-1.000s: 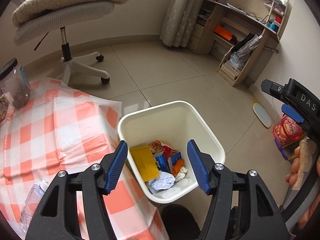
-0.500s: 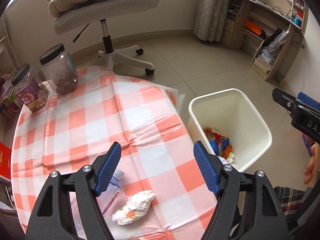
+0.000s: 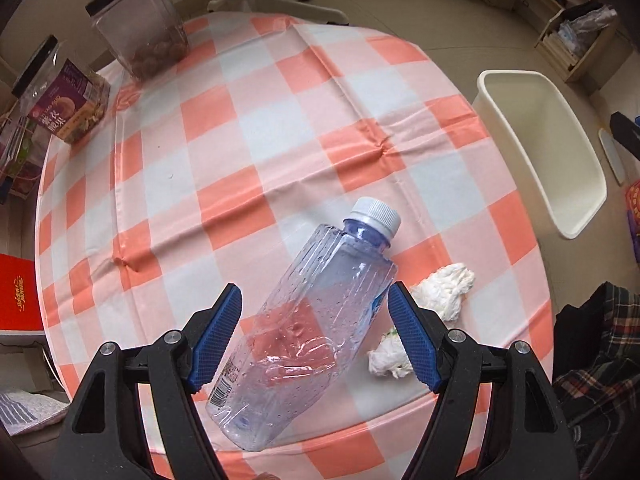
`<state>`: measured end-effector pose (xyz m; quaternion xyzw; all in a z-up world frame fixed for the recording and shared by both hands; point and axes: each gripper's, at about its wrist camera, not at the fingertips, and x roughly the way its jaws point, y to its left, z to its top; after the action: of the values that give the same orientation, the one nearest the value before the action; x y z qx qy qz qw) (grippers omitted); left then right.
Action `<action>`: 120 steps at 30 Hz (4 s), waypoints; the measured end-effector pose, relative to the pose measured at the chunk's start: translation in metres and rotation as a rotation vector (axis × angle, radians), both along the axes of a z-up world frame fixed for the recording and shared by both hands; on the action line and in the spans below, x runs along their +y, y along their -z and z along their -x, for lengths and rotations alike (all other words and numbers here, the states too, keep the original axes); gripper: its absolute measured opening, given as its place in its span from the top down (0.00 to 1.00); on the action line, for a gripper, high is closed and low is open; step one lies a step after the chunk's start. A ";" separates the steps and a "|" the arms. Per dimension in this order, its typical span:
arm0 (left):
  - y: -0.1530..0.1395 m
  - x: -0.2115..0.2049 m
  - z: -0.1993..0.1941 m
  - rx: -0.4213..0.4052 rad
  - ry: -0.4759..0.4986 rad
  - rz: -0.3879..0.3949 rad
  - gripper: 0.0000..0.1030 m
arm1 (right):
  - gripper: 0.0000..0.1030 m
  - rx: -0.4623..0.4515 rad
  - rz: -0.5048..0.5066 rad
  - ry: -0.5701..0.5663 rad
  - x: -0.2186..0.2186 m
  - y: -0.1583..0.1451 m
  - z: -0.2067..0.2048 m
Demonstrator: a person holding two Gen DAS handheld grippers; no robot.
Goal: Collect trash
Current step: 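Move both tools back over the table toward the water bottle and tissue, then grasp the clear water bottle with the left gripper while the right gripper grasps the white tissue, then lift the bottle and tissue and carry them toward the wastebasket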
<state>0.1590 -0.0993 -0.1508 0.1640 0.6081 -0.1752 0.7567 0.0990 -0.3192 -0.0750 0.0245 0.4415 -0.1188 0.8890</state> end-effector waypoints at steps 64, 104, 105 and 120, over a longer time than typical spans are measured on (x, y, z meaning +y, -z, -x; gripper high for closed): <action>-0.125 0.219 0.004 -0.625 -0.595 0.358 0.48 | 0.74 -0.274 -0.160 -0.432 0.221 -0.038 -0.082; -0.143 0.095 0.011 -0.642 -0.408 0.501 0.48 | 0.74 -0.346 -0.050 -0.137 0.052 -0.063 -0.036; -0.143 0.091 0.011 -0.636 -0.400 0.507 0.48 | 0.74 -0.341 -0.046 -0.124 0.046 -0.062 -0.035; -0.143 0.009 0.014 -0.553 -0.231 0.595 0.48 | 0.70 -0.307 -0.065 0.059 -0.044 -0.055 -0.013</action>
<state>0.1452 -0.0903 -0.0082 -0.0902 0.3194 -0.2066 0.9204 0.1117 -0.3630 -0.0196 0.0838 0.3033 -0.1254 0.9409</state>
